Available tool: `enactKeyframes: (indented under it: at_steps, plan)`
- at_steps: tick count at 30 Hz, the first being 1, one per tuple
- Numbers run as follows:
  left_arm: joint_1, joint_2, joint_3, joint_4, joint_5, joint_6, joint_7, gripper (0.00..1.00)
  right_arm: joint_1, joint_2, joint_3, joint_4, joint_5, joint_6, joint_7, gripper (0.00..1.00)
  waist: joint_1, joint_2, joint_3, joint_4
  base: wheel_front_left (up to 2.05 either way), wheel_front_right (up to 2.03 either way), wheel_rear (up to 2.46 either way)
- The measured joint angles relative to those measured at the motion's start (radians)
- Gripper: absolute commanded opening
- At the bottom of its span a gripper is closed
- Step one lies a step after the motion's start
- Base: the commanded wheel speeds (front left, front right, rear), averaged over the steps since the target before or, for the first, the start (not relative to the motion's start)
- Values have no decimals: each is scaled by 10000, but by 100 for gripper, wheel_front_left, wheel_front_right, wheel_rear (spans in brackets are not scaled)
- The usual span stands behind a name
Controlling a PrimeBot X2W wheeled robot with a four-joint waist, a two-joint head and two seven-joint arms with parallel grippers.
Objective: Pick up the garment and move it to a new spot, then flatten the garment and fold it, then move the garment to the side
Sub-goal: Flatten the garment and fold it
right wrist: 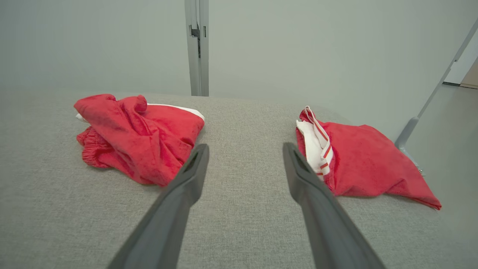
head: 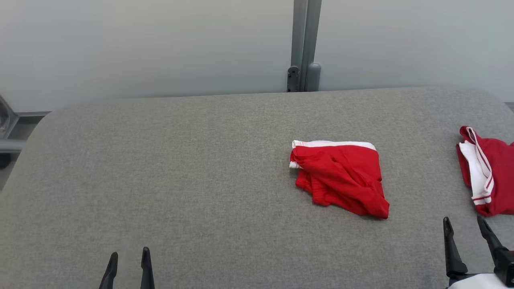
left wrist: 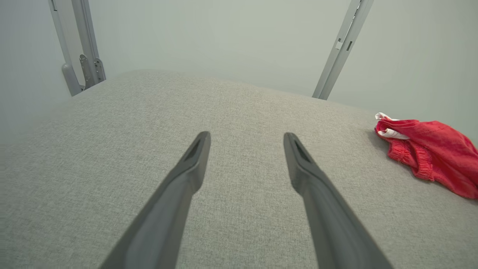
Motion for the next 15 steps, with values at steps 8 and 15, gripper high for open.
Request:
enactKeyframes:
  at_steps: [8,15]
  plan:
    - [-17,0,134,157,113,-261,-2,100,-123,236,29,-286,35,0,0,100,0,0,-16,360,0,0,0]
    - [-66,0,35,29,107,-297,-2,100,-935,130,-36,-337,685,0,0,0,0,0,164,492,0,0,0]
